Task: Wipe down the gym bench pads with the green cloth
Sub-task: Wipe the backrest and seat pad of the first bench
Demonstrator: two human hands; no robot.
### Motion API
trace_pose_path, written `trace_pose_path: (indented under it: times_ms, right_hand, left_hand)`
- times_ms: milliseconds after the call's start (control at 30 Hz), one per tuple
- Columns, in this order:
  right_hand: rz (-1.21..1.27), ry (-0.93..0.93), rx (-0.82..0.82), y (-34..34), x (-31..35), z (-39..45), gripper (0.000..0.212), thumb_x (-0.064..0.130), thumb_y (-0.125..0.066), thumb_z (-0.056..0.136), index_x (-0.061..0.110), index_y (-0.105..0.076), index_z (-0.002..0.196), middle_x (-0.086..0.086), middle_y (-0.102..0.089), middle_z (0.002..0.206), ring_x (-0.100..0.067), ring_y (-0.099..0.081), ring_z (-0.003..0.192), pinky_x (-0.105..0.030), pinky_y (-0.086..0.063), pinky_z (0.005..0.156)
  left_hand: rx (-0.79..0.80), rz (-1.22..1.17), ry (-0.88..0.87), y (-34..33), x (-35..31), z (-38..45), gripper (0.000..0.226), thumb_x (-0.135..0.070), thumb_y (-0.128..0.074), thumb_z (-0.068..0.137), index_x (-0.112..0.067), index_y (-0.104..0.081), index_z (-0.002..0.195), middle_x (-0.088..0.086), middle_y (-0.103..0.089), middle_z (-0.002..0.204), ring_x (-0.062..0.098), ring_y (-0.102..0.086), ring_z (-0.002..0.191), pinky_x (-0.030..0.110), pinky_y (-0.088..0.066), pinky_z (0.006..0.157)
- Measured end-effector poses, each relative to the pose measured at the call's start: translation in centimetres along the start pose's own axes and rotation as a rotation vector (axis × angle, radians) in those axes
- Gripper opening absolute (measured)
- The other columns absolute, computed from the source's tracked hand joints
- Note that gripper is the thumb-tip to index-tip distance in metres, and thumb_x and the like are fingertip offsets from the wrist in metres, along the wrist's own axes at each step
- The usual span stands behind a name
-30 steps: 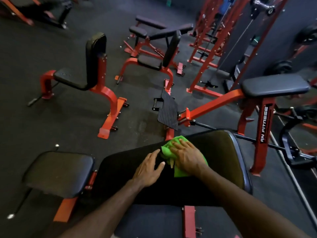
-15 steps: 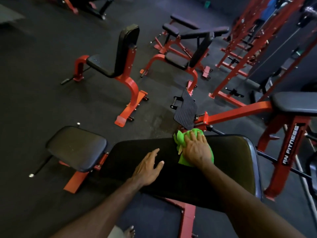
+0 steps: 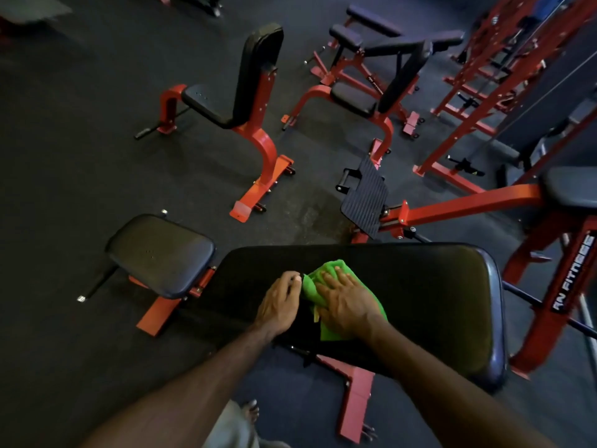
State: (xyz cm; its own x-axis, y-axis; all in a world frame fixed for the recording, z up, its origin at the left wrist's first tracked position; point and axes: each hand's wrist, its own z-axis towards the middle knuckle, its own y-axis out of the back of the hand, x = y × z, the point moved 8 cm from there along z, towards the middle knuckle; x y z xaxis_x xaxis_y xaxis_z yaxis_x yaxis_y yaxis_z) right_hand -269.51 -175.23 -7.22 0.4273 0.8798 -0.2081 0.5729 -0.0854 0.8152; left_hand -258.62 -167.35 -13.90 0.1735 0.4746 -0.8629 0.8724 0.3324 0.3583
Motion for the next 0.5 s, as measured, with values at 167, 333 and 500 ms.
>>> trace_pose_path:
  times_ms: [167,333,500]
  right_hand:
    - [0.091,-0.238,-0.065,0.2,-1.6,0.7,0.061,0.043,-0.028,0.109,0.018,-0.021,0.164,-0.008,-0.01,0.173,-0.034,-0.007,0.16,-0.049,-0.011,0.129]
    - [0.024,-0.028,-0.042,-0.8,2.1,-1.5,0.064,0.045,-0.033,0.109,0.017,-0.02,0.165,-0.009,-0.015,0.173,-0.029,-0.012,0.159,-0.043,-0.009,0.13]
    - [0.076,-0.199,-0.108,0.0,1.1,-2.2,0.059,0.035,-0.027,0.109,0.014,-0.022,0.164,-0.011,-0.013,0.173,-0.032,-0.01,0.16,-0.045,-0.008,0.13]
  left_hand:
    - [-0.038,-0.027,0.016,0.1,0.6,0.1,0.04,-0.045,-0.034,0.109,-0.021,-0.057,0.131,0.001,-0.063,0.127,0.02,-0.057,0.122,0.037,-0.044,0.104]
    - [-0.049,-0.008,-0.002,-0.5,0.3,0.7,0.039,-0.038,-0.039,0.109,-0.023,-0.055,0.141,0.003,-0.058,0.139,0.02,-0.053,0.131,0.036,-0.041,0.111]
    - [-0.128,-0.015,-0.055,-0.1,-0.1,0.5,0.037,-0.033,-0.041,0.109,-0.019,-0.06,0.138,0.003,-0.056,0.14,0.018,-0.051,0.133,0.03,-0.036,0.113]
